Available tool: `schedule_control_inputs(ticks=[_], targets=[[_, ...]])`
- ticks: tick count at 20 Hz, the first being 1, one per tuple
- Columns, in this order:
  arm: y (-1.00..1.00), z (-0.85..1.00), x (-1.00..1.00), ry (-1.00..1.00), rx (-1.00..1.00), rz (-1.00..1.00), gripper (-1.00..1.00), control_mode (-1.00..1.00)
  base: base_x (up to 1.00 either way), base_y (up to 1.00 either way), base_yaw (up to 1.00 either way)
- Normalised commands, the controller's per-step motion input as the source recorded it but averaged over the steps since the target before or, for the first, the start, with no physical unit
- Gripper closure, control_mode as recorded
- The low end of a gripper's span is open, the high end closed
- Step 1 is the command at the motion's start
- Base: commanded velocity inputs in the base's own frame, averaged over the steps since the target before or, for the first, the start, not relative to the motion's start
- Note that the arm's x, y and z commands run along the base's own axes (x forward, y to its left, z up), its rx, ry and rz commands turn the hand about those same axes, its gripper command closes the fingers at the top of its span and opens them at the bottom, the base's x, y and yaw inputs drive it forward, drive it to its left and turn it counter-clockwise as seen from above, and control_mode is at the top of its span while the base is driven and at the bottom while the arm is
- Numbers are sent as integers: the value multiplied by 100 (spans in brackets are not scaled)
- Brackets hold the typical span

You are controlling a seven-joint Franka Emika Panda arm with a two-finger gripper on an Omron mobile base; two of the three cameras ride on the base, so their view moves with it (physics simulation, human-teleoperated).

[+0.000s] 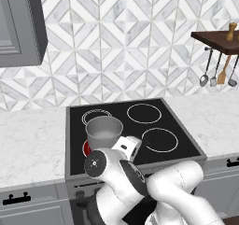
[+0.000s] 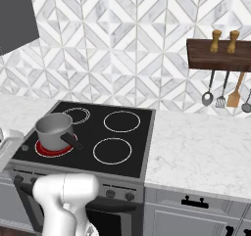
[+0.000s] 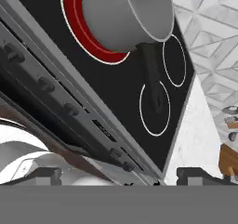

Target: Turn off the front left burner of the stove.

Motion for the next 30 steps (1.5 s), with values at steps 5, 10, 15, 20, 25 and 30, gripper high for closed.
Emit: schedule_control_inputs(ticks=[5,10,15,20,25,30], targets=[[99,-97,-96,-5,-63,28,-100,-100,0,0,0],[86,-87,-28,-5,-50,15,-100,-100,0,0,0],[49,-43,12,-18,-3,-4,-100,-100,0,0,0],[64,-17,27,-3,4,-8,-100,-100,0,0,0],[29,-5,45,-4,0,-1,-100,-100,0,0,0],[-4,-21,58,-1,0,6,-100,-100,0,0,0]])
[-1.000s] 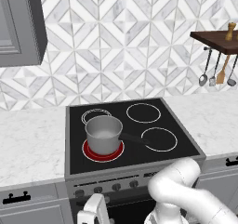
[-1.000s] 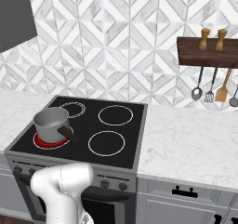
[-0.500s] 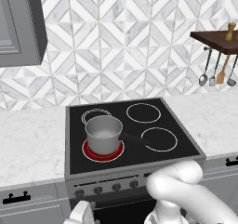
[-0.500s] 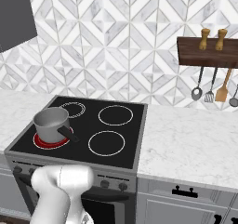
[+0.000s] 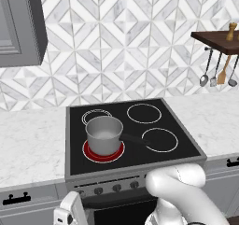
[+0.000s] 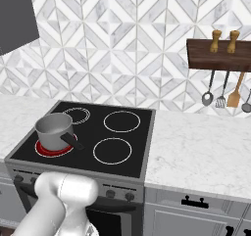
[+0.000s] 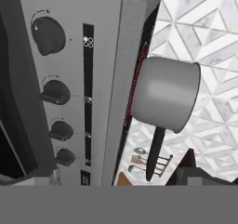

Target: Turn off the front left burner of the stove.

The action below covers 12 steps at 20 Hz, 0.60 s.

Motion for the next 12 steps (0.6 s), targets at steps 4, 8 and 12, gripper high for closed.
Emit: schedule_control_inputs(ticks=[4,8,12], targets=[[-2,-29,60,0,1,9,-100,-100,0,0,0],[8,-22,39,0,0,3,-100,-100,0,0,0],[0,-47,15,0,6,1,-100,-100,0,0,0]])
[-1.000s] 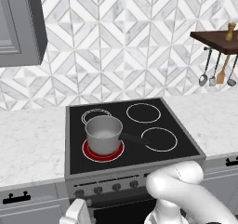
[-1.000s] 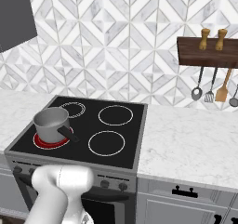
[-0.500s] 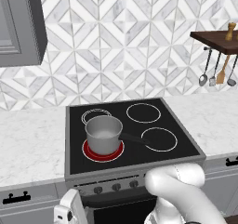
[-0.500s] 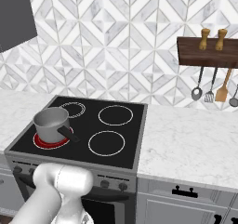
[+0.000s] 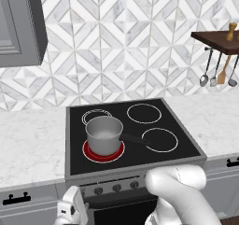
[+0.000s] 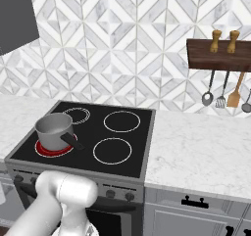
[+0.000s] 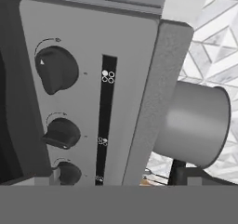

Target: Turn off the front left burner of the stove.

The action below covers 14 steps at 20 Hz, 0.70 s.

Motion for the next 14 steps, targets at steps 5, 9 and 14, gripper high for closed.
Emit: schedule_control_inputs(ticks=[5,9,14], targets=[[0,-46,2,0,1,4,-100,-100,0,0,0],[19,-7,21,-2,1,0,-100,-100,0,0,0],[4,-19,10,-3,0,0,-100,-100,0,0,0]])
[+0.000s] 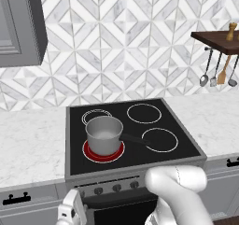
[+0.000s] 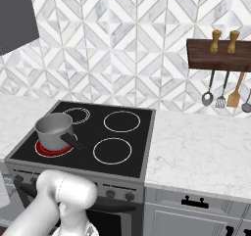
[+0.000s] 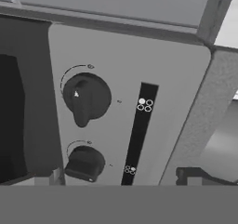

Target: Turn off the front left burner of the stove.

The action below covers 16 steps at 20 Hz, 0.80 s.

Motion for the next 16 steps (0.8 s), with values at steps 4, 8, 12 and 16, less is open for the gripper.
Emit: schedule_control_inputs(ticks=[4,8,12,16], targets=[[5,-40,2,-4,0,5,-100,-100,0,0,0],[33,-14,23,-3,0,8,-100,-100,0,0,0],[29,-18,27,-2,0,9,-100,-100,0,0,0],[3,-9,28,0,0,15,-100,-100,0,0,0]])
